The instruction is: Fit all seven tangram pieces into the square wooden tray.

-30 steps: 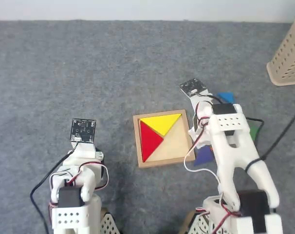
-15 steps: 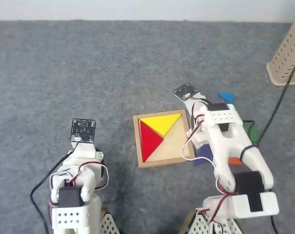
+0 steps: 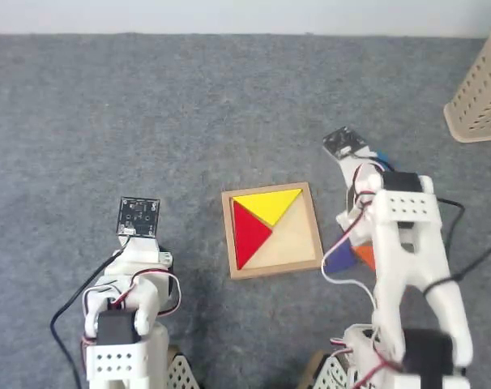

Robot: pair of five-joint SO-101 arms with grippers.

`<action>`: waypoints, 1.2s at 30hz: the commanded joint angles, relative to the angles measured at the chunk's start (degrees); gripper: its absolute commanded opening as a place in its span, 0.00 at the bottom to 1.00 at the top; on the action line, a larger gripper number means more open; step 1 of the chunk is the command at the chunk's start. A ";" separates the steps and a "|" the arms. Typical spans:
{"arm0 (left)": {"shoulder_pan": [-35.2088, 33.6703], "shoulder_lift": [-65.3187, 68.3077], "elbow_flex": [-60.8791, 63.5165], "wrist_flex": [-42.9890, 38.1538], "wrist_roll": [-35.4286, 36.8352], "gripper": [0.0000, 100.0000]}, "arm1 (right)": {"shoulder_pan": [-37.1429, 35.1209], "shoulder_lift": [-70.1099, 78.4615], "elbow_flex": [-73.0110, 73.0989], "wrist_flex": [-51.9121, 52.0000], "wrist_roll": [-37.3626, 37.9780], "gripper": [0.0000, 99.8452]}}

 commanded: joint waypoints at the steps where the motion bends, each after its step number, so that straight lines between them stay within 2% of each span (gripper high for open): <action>1: -0.09 -0.35 -0.31 0.35 0.35 0.01 | 2.15 -7.96 0.35 9.36 8.79 0.15; 5: -0.09 -0.35 -0.31 0.35 0.35 0.01 | 5.76 -8.31 6.77 8.31 18.37 0.15; 8: -0.09 -0.35 -0.31 0.35 0.35 0.01 | 8.40 -8.31 11.25 4.26 22.51 0.17; 12: -0.09 -0.35 -0.31 0.35 0.35 0.01 | 10.24 -8.22 14.59 -1.80 22.68 0.23; 17: -0.09 -0.35 -0.31 0.35 0.35 0.01 | 8.57 -7.34 18.46 -7.69 22.59 0.23; 23: -0.09 -0.35 -0.31 0.35 0.35 0.01 | 7.60 2.07 17.85 -13.41 16.44 0.22; 25: -0.09 -0.35 -0.31 0.35 0.35 0.01 | 7.69 4.35 17.67 -15.52 15.91 0.14; 29: -0.09 -0.35 -0.31 0.35 0.35 0.01 | 7.69 4.88 15.82 -15.69 8.79 0.01; 36: -0.09 -0.35 -0.31 0.35 0.35 0.01 | 7.25 4.88 4.40 -8.84 -1.32 0.02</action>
